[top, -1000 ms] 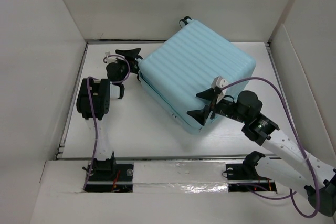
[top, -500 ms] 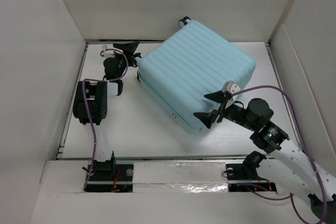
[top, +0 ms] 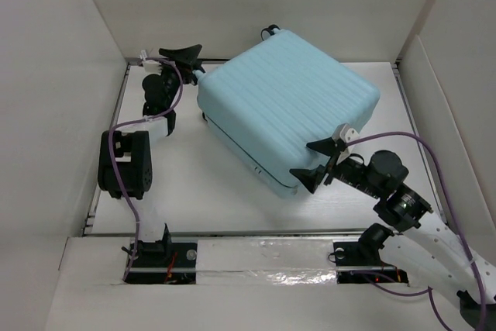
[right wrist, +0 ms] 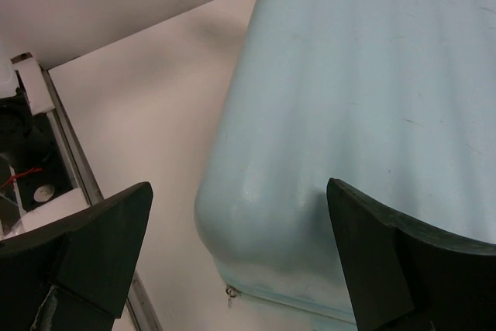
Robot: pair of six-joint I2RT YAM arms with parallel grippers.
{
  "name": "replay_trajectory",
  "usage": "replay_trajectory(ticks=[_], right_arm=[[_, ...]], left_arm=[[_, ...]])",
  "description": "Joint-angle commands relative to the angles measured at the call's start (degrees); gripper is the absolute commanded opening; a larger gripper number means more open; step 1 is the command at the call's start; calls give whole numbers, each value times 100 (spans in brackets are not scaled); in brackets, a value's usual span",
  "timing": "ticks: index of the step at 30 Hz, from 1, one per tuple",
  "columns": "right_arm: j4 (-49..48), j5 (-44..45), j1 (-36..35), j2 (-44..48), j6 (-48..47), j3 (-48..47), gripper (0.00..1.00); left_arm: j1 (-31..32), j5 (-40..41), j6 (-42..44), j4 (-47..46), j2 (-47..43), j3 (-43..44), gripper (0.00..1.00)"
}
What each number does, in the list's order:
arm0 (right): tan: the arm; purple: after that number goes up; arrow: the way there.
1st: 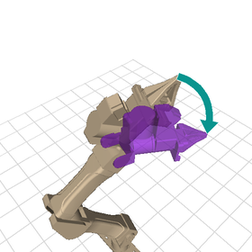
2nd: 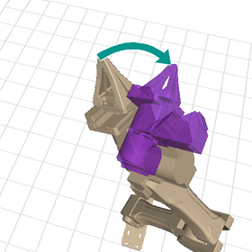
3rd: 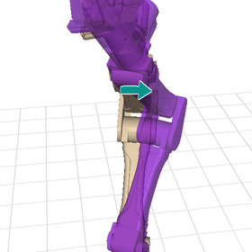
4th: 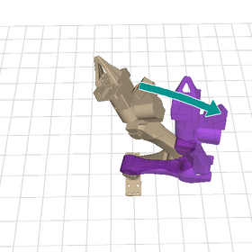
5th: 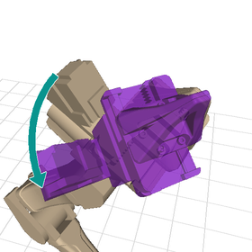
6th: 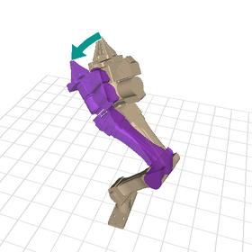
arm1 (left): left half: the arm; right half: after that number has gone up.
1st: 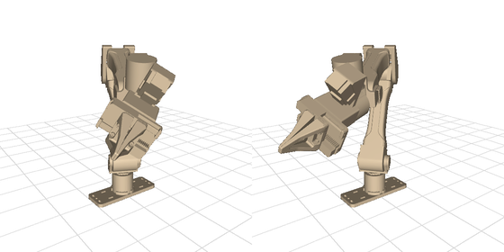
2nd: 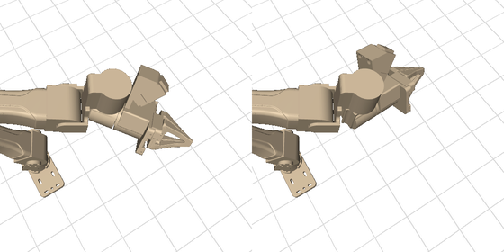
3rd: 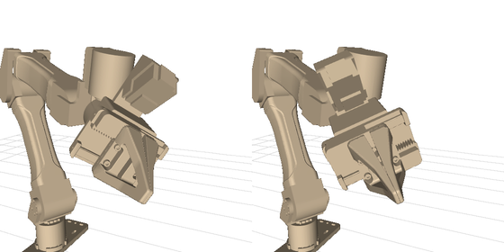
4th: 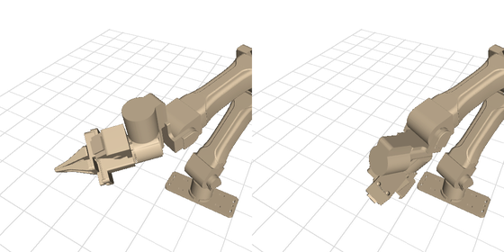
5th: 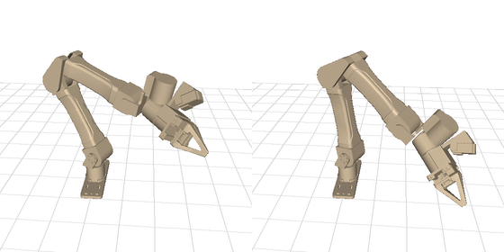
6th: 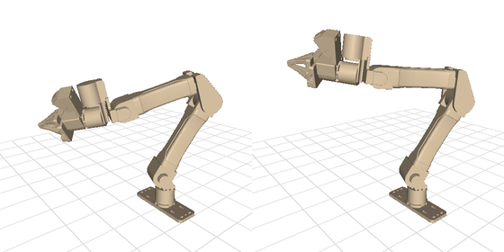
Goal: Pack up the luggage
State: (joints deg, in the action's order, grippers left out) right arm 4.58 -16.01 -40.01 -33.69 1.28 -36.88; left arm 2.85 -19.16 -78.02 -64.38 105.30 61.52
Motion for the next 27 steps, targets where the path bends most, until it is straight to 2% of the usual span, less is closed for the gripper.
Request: replay_trajectory(ticks=[1, 5, 8, 11, 14, 15, 17, 18, 20, 21, 23, 27], right_arm=[[8, 116, -60, 117, -14, 23, 100], [131, 195, -60, 257, 39, 32, 100], [271, 344, -112, 372, 100, 50, 94], [394, 441, -165, 574, 223, 120, 77], [587, 520, -165, 706, 364, 173, 52], [649, 572, -165, 724, 425, 181, 47], [860, 643, -165, 741, 496, 182, 43], [939, 713, -165, 750, 574, 182, 32], [1124, 757, -217, 846, 663, 155, 19], [1185, 766, -218, 873, 741, 146, 7], [1448, 836, -218, 943, 856, 59, 3], [1695, 977, -271, 1084, 1058, 146, 3]], left_arm=[[110, -325, 67, -937, -923, 581, 73], [110, -246, 181, -813, -1116, 309, 73], [110, -238, 208, -865, -1099, 45, 73], [110, -229, 156, -1067, -1020, -271, 72], [58, -211, 68, -1296, -932, -596, 72], [58, -211, 50, -1366, -923, -684, 71], [5, -185, 58, -1437, -853, -852, 71], [5, -185, 67, -1446, -818, -869, 71], [5, -194, 85, -1455, -669, -852, 71], [5, -194, 94, -1446, -616, -826, 71], [5, -202, 103, -1455, -440, -764, 71], [5, -237, 138, -1428, -168, -615, 72]])
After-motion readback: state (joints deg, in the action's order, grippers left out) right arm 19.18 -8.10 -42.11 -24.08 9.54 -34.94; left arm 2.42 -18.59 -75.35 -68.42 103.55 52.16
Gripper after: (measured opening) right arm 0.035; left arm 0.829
